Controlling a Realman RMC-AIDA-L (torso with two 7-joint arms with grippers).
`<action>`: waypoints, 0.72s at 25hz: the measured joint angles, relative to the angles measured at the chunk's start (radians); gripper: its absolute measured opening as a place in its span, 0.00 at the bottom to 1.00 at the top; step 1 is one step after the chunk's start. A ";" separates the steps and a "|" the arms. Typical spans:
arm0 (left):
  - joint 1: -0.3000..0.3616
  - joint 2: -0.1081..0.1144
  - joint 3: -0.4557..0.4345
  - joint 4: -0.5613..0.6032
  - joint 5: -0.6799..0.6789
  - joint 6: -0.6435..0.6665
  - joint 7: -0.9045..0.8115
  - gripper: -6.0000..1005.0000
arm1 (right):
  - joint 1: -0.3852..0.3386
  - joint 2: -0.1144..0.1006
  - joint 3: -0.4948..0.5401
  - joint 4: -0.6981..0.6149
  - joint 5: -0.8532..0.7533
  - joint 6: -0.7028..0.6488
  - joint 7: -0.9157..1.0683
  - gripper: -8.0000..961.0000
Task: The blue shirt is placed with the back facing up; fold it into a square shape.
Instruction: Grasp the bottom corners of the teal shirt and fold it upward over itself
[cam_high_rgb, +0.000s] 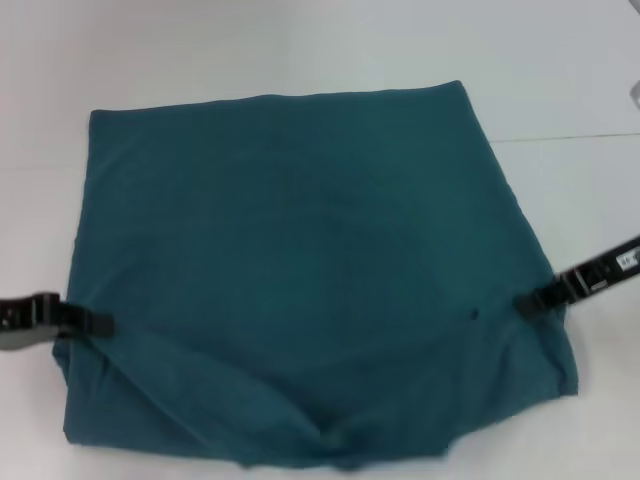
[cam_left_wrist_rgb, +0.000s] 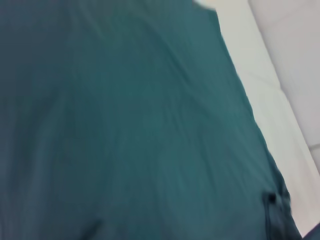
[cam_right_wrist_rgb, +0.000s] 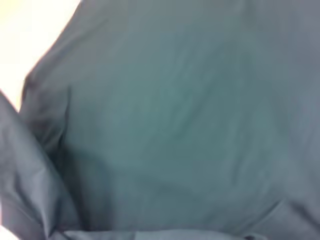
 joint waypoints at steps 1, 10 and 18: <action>0.000 0.000 -0.001 0.001 -0.008 -0.017 0.004 0.02 | 0.000 -0.002 0.007 0.001 0.009 0.022 0.008 0.08; -0.004 0.000 0.004 -0.004 -0.084 -0.209 0.055 0.02 | -0.002 -0.012 0.042 0.006 0.070 0.230 0.057 0.08; -0.013 -0.009 0.006 -0.008 -0.148 -0.314 0.123 0.02 | 0.021 -0.010 0.029 0.040 0.086 0.422 0.062 0.08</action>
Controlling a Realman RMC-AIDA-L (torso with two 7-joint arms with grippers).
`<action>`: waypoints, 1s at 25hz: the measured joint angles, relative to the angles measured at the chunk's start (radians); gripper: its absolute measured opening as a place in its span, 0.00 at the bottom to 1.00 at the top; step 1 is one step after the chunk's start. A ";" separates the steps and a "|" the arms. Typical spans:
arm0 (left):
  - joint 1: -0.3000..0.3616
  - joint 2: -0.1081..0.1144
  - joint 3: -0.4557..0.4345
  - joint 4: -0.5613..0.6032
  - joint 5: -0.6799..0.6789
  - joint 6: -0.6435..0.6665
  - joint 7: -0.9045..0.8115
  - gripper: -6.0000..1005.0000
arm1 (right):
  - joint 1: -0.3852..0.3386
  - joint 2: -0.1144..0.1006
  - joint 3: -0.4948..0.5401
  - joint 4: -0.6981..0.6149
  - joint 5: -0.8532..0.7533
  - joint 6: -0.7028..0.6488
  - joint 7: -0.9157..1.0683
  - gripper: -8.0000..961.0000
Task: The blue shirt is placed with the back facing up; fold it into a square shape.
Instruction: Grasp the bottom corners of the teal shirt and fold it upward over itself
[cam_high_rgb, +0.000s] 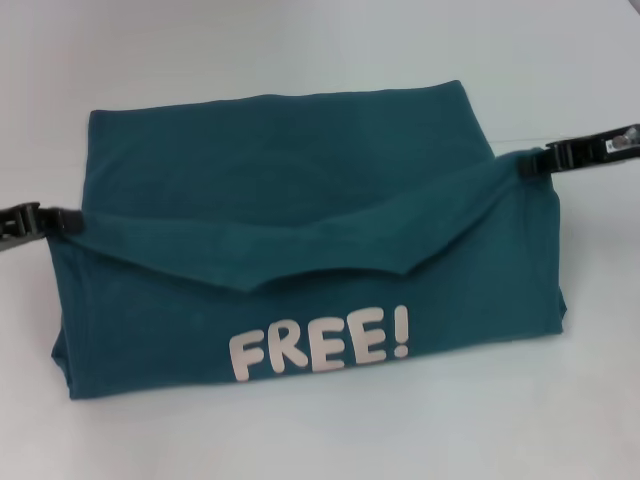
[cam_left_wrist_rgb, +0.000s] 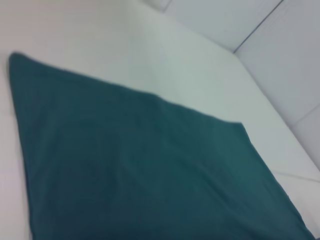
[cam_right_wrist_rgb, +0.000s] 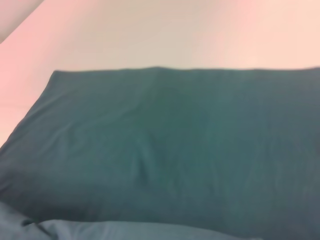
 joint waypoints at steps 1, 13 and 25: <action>-0.002 -0.003 0.000 -0.001 -0.011 -0.014 0.015 0.02 | 0.003 0.001 -0.005 0.009 0.000 0.027 0.000 0.08; -0.050 -0.033 0.039 -0.041 -0.038 -0.177 0.133 0.02 | 0.007 0.034 -0.115 0.063 -0.001 0.317 -0.005 0.08; -0.090 -0.074 0.191 -0.077 -0.047 -0.436 0.165 0.02 | 0.016 0.040 -0.140 0.168 -0.018 0.516 0.003 0.08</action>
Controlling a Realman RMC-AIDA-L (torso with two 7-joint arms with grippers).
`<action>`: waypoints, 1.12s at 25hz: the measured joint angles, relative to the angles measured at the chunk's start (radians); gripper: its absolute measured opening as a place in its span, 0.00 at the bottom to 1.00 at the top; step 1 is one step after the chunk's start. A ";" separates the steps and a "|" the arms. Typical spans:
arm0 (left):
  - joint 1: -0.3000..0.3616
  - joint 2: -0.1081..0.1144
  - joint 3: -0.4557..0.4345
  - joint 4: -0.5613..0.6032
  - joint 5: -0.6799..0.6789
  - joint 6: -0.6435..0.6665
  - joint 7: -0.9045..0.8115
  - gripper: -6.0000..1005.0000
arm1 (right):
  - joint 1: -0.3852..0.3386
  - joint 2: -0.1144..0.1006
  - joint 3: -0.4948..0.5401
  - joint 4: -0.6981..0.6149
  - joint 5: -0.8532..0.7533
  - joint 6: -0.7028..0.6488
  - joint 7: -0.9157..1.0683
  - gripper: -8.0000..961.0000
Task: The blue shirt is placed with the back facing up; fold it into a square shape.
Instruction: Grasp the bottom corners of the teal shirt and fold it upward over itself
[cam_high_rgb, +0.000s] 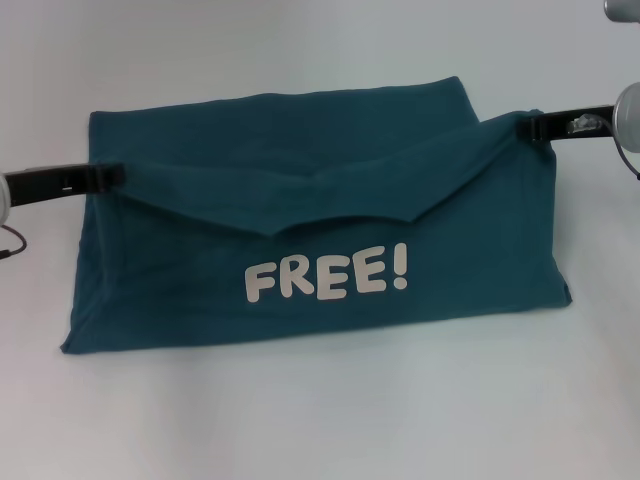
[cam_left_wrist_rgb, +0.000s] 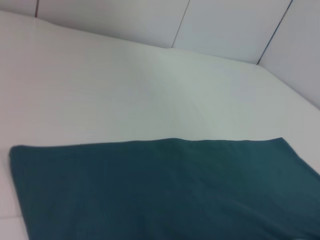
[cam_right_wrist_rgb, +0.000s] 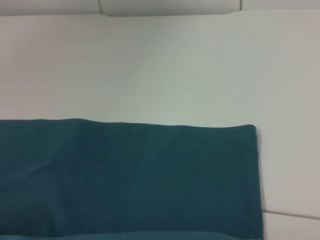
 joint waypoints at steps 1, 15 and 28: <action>0.000 0.000 0.000 0.000 0.000 0.000 0.000 0.02 | 0.000 0.000 -0.001 0.007 0.001 0.012 -0.001 0.08; -0.004 -0.027 0.095 -0.034 0.006 -0.194 0.006 0.02 | 0.004 0.018 -0.026 0.055 0.005 0.133 -0.007 0.13; -0.014 -0.025 0.120 -0.079 0.008 -0.264 0.005 0.17 | 0.020 0.027 -0.034 0.078 0.007 0.189 0.001 0.30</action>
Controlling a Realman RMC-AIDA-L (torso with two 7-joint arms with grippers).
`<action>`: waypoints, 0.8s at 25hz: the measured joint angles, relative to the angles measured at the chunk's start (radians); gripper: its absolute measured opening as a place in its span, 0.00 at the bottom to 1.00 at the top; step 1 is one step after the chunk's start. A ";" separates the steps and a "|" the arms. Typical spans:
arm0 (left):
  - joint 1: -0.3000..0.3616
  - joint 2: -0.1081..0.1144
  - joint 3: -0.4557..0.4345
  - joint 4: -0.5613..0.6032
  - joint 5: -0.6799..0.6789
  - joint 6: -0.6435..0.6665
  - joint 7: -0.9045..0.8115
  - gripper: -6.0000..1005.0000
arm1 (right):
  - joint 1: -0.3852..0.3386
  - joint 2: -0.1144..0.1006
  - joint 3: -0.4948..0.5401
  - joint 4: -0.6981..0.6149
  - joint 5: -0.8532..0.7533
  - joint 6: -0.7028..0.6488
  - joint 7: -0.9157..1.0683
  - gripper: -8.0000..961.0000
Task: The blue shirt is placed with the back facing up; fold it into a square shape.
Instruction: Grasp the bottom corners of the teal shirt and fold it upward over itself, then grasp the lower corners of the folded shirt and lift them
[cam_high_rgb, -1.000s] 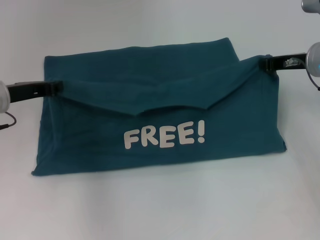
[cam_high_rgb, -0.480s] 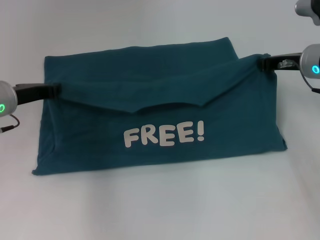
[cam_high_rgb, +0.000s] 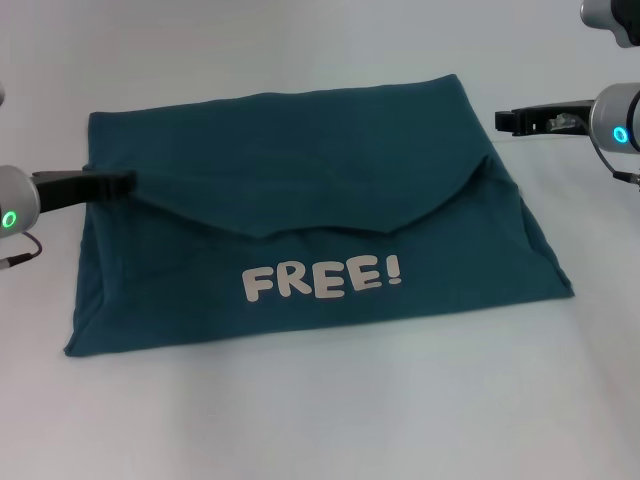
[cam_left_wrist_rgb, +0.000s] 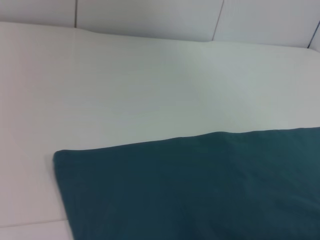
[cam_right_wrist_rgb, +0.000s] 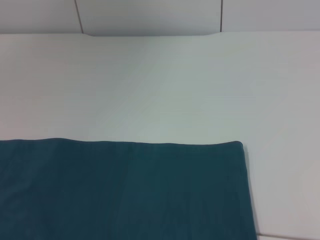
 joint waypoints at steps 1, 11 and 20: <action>-0.005 0.003 0.000 -0.008 0.001 0.000 -0.001 0.30 | 0.000 0.000 0.000 0.001 0.000 0.000 0.000 0.33; -0.044 0.019 0.002 -0.049 0.081 0.000 -0.052 0.62 | -0.006 0.001 -0.006 0.005 0.001 -0.009 0.002 0.75; 0.058 0.035 -0.007 0.112 0.082 0.195 -0.124 0.87 | -0.024 -0.004 0.001 -0.036 0.001 -0.132 -0.004 0.96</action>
